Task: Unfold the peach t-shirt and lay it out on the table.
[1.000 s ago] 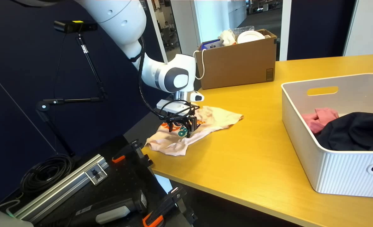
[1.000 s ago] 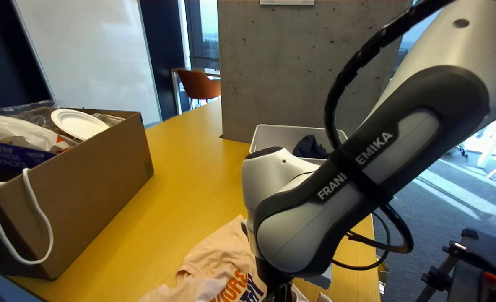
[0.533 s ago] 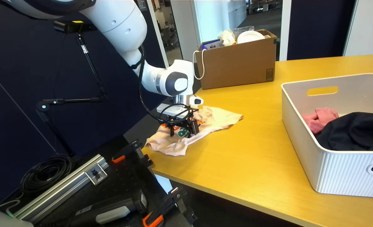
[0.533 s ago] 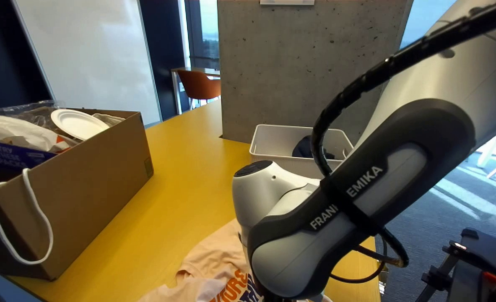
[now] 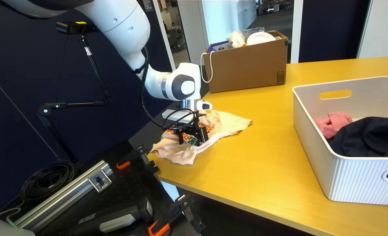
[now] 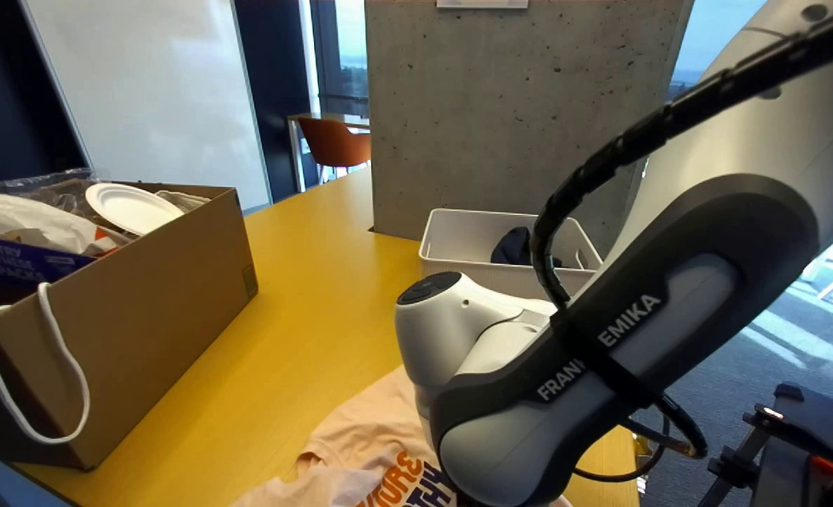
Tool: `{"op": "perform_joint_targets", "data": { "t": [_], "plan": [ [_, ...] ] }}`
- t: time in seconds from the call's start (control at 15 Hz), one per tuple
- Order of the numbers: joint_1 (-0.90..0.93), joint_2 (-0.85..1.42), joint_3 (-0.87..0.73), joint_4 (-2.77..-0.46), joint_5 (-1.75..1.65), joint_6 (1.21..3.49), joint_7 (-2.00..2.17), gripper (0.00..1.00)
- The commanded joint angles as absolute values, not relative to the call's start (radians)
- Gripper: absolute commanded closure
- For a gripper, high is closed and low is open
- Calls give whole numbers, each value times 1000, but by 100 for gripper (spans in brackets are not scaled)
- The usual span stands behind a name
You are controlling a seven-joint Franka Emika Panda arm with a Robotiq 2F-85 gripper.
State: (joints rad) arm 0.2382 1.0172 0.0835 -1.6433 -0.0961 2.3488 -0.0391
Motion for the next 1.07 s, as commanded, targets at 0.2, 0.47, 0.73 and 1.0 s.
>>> {"op": "perform_joint_targets", "data": {
  "t": [0.2,0.47,0.73,1.0],
  "plan": [
    [205,1017,8,-1682,-127,2448,-11,0],
    [186,1002,-28,-1730,-134,2508,8,0],
    [152,970,-62,-1809,-130,2588,20,0],
    [110,937,-96,-1871,-125,2647,24,0]
  ]
}}
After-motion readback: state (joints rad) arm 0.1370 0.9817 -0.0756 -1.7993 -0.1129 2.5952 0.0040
